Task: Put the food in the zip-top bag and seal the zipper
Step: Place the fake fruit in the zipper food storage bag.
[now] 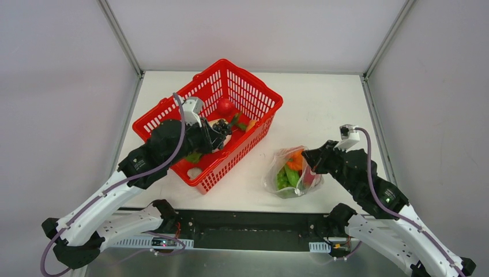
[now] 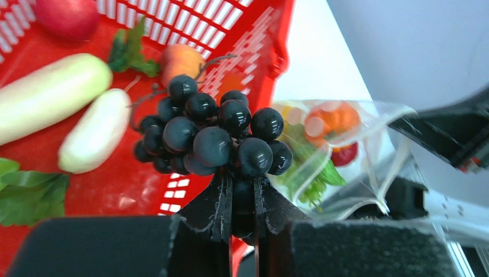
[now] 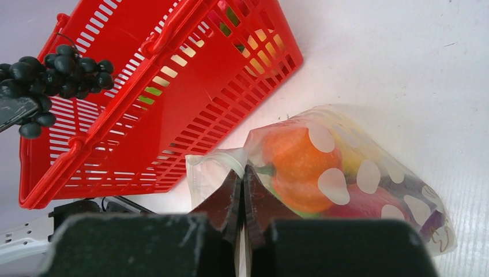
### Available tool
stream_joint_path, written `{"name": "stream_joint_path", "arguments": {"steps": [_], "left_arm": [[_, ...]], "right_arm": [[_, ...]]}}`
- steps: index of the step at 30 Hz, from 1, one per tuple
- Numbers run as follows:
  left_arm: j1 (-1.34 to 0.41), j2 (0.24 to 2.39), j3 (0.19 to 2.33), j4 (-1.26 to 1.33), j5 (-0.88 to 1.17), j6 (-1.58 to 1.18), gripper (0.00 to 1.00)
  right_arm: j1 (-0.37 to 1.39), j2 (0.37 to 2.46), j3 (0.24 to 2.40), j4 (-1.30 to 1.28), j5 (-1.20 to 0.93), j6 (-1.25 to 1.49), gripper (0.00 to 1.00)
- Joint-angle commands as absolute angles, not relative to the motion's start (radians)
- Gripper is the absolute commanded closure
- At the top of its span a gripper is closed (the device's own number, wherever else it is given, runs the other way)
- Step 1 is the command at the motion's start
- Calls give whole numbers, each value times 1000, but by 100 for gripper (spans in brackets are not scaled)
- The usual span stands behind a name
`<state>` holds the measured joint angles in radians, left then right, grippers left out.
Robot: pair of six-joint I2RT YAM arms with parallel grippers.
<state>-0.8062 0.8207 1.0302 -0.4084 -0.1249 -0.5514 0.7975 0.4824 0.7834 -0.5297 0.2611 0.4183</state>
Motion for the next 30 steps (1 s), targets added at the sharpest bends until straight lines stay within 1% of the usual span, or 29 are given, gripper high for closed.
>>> {"name": "stream_joint_path", "arguments": {"steps": [1, 4, 9, 12, 16, 21, 28, 30], "left_arm": [[-843, 836, 1104, -385, 51, -504, 100], [-901, 880, 1155, -376, 146, -475, 100], [-1010, 928, 1190, -284, 223, -457, 100], [-1035, 959, 1201, -259, 305, -441, 100], [-1043, 1000, 1194, -299, 389, -388, 100], [-1075, 1066, 1159, -187, 483, -399, 100], [-1117, 1231, 1215, -171, 498, -371, 100], [-1117, 1288, 1240, -227, 454, -339, 100]], "right_arm": [[801, 485, 785, -431, 252, 435, 100], [801, 481, 783, -430, 258, 437, 100], [802, 474, 780, -428, 270, 438, 100], [802, 471, 779, -427, 270, 440, 100], [801, 464, 779, -431, 271, 435, 100], [801, 464, 782, -432, 269, 434, 100], [801, 457, 782, -434, 264, 439, 100], [801, 452, 783, -435, 262, 439, 100]]}}
